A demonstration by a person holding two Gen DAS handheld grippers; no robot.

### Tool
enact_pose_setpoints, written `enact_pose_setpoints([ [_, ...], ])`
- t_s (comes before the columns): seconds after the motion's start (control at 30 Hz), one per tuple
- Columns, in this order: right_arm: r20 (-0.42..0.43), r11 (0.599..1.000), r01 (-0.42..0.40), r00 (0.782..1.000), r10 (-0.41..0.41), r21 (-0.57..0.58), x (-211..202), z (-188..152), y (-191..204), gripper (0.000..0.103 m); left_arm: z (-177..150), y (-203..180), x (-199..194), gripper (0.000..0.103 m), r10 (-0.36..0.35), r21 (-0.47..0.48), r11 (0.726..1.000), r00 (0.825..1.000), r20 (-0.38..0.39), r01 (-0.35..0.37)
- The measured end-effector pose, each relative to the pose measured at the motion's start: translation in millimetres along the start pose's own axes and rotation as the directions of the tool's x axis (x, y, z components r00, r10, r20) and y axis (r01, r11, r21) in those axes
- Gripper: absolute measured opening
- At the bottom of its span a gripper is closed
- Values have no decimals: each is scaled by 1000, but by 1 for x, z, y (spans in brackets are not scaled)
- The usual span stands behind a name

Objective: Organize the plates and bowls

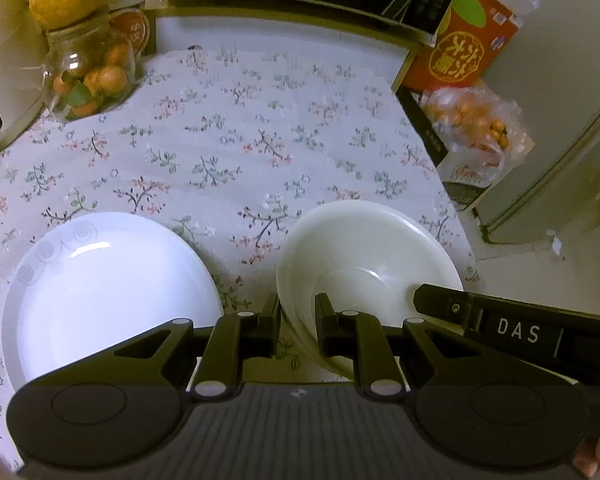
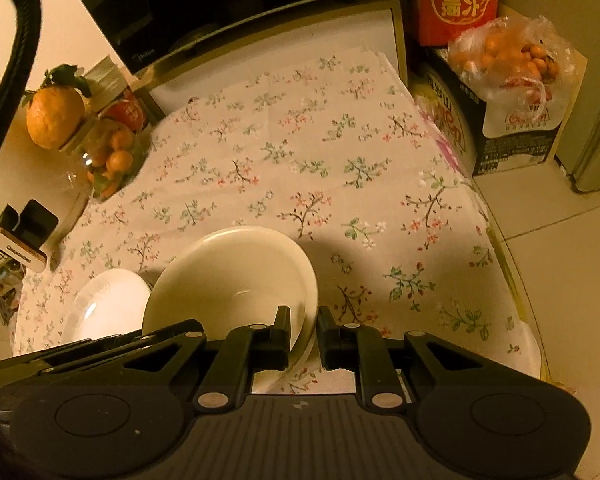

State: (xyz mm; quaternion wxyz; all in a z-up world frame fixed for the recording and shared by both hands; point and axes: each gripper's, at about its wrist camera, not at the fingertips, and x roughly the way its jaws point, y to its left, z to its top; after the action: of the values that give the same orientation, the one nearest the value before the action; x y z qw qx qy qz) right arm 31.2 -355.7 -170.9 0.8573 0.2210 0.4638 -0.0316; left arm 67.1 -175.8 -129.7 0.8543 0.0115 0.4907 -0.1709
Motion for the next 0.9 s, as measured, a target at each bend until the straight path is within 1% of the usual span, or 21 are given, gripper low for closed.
enact_pose_setpoints([
  [0.1, 20, 1000, -12, 1000, 12, 7, -3, 2, 1, 14, 3, 0, -6, 16, 2, 3, 1000, 1000, 28, -2],
  [0.2, 42, 1000, -17, 999, 17, 2, -5, 4, 6, 14, 4, -1, -10, 16, 32, 20, 999, 998, 56, -33],
  [0.33, 68, 1000, -11, 998, 12, -23, -7, 5, 18, 14, 5, 5, -12, 16, 45, 8, 999, 997, 64, -46],
  [0.73, 82, 997, -57, 995, 62, -58, -5, 7, 51, 14, 3, 36, -34, 16, 95, -25, 995, 991, 99, -93],
  [0.9, 73, 993, -78, 994, 85, -87, -1, 4, 72, 14, -2, 54, -41, 16, 117, -51, 992, 989, 91, -112],
])
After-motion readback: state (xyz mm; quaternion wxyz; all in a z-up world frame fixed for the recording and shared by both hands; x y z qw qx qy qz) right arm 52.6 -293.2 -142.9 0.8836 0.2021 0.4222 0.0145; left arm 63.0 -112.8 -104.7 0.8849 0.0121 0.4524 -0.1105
